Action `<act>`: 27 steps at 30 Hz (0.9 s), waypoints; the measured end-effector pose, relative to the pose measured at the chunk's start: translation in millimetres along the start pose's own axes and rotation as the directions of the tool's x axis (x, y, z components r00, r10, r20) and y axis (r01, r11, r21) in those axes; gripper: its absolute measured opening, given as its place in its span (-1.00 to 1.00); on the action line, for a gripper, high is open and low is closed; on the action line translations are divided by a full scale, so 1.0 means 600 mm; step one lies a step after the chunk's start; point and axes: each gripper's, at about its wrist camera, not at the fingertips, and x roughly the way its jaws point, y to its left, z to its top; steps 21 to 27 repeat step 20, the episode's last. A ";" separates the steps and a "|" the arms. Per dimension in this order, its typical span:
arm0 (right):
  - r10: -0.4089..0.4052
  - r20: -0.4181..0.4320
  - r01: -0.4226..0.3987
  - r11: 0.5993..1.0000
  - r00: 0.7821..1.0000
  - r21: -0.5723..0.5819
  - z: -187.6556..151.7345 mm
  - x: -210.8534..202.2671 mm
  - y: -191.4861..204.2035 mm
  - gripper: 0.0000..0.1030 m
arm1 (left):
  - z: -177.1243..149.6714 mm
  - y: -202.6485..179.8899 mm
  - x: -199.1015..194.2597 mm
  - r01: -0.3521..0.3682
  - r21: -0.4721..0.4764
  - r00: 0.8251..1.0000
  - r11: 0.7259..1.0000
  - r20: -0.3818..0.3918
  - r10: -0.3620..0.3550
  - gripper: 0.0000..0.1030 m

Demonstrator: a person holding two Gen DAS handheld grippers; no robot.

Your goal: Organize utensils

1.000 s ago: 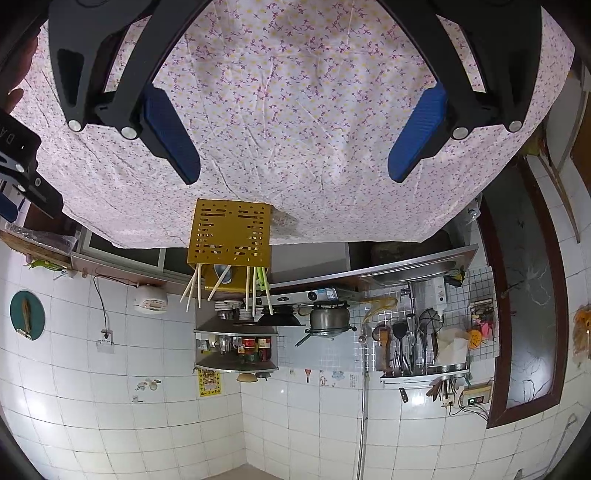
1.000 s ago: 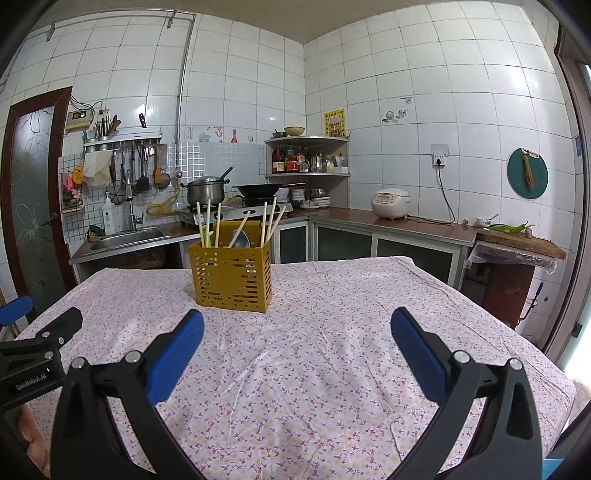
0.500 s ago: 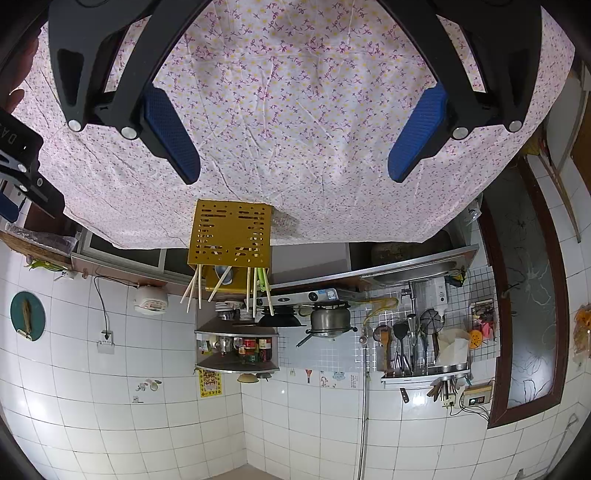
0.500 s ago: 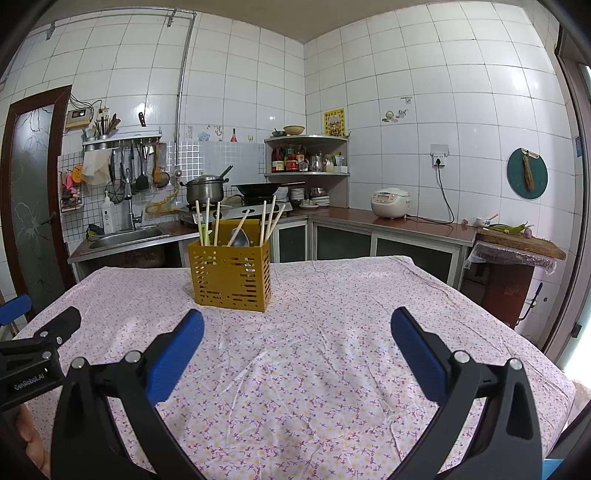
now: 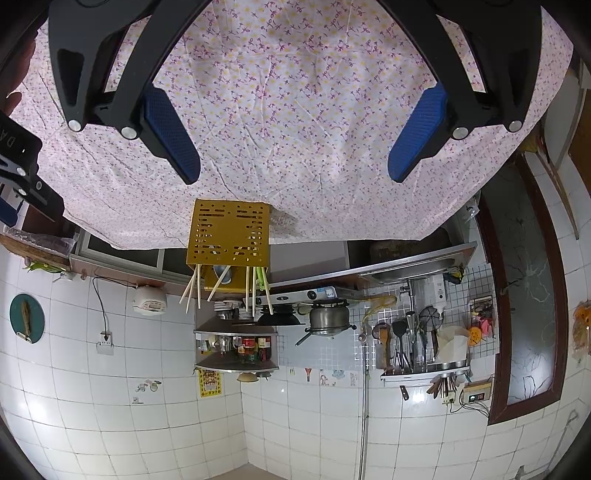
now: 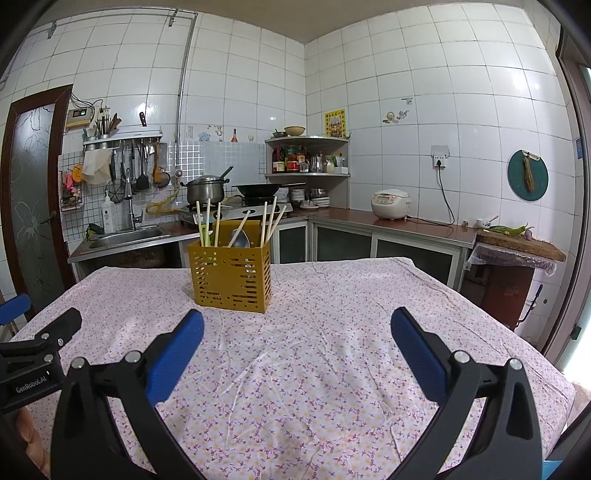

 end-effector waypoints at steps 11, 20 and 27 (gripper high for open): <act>-0.001 0.001 0.001 1.000 1.000 -0.004 -0.003 0.002 -0.002 0.92 | 0.003 -0.005 -0.007 -0.023 0.013 1.000 1.000 0.019 0.023 0.91; -0.001 -0.005 0.001 1.000 1.000 -0.006 -0.004 0.004 -0.006 0.92 | 0.002 -0.001 -0.002 -0.021 0.002 1.000 1.000 0.001 0.021 0.91; -0.001 -0.005 0.001 1.000 1.000 -0.006 -0.004 0.004 -0.006 0.92 | 0.002 -0.001 -0.002 -0.021 0.002 1.000 1.000 0.001 0.021 0.91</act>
